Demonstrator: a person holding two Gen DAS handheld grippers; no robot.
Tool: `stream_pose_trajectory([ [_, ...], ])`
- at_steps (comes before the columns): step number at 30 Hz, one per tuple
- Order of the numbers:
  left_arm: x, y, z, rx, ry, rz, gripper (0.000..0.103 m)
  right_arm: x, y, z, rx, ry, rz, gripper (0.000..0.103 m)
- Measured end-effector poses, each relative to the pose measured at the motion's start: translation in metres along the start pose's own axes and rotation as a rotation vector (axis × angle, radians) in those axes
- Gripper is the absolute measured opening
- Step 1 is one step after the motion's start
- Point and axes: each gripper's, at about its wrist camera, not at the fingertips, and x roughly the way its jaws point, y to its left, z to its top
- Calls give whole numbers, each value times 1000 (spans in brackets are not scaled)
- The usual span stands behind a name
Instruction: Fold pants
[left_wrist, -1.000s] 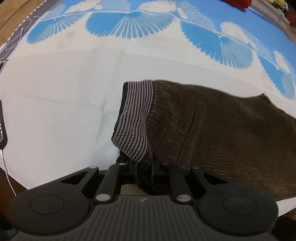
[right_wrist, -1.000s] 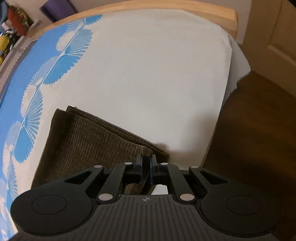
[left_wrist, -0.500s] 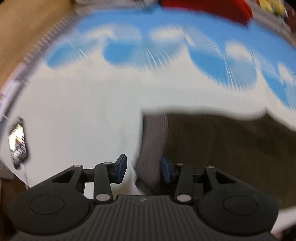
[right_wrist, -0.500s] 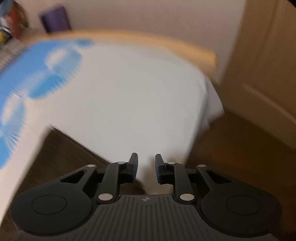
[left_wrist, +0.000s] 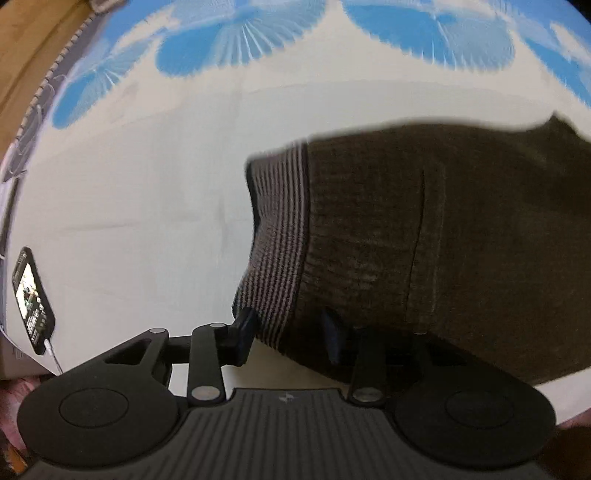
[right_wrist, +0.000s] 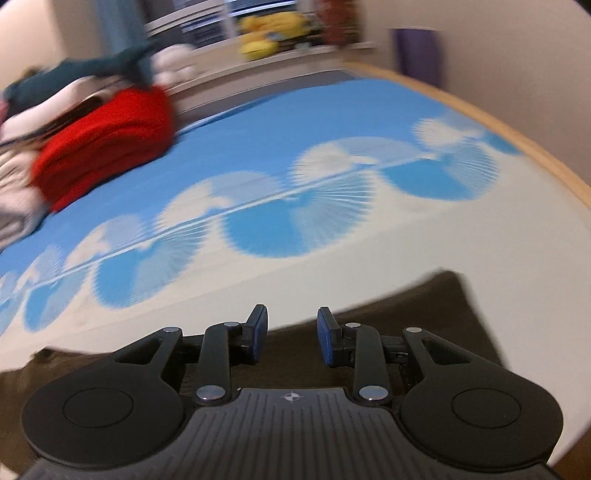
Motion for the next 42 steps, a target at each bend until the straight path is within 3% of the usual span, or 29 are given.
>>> stream_pose_trajectory([
  [3, -25, 2, 3, -21, -134, -10, 45, 11, 46, 4, -74, 24, 66, 31],
  [6, -34, -5, 5, -30, -200, -118, 45, 24, 94, 8, -154, 43, 134, 29],
  [7, -28, -7, 5, -15, -171, -136, 45, 27, 110, 9, -182, 50, 164, 20],
  [8, -14, -12, 4, 14, -93, -128, 45, 31, 127, 9, -209, 56, 193, 10],
  [10, 15, -25, -8, 123, 38, -64, 45, 39, 159, 10, -252, 63, 256, 8],
  [11, 14, -34, -11, 203, 7, -42, 45, 42, 175, 10, -271, 68, 287, 8],
  [12, 13, -37, -11, 213, 3, -34, 45, 46, 191, 9, -288, 77, 315, 9],
  [18, 14, -27, -11, 163, 11, -76, 45, 78, 271, 1, -318, 164, 481, 13],
  [20, 19, -20, -8, 171, 9, -79, 45, 91, 296, -6, -334, 208, 532, 27],
  [23, 18, -12, -5, 169, 7, -93, 45, 111, 328, -17, -359, 265, 580, 38],
  [28, 20, -6, -3, 160, 3, -116, 45, 149, 363, -35, -371, 394, 618, 38],
  [35, 21, -2, -3, 156, -1, -132, 45, 194, 380, -56, -332, 557, 619, 41],
  [39, 19, -2, -4, 156, -2, -138, 45, 200, 386, -61, -375, 572, 621, 41],
  [40, 19, -3, -4, 158, -2, -138, 45, 202, 385, -59, -360, 574, 625, 38],
  [42, 19, -3, -4, 160, -2, -138, 45, 204, 383, -54, -341, 559, 625, 20],
])
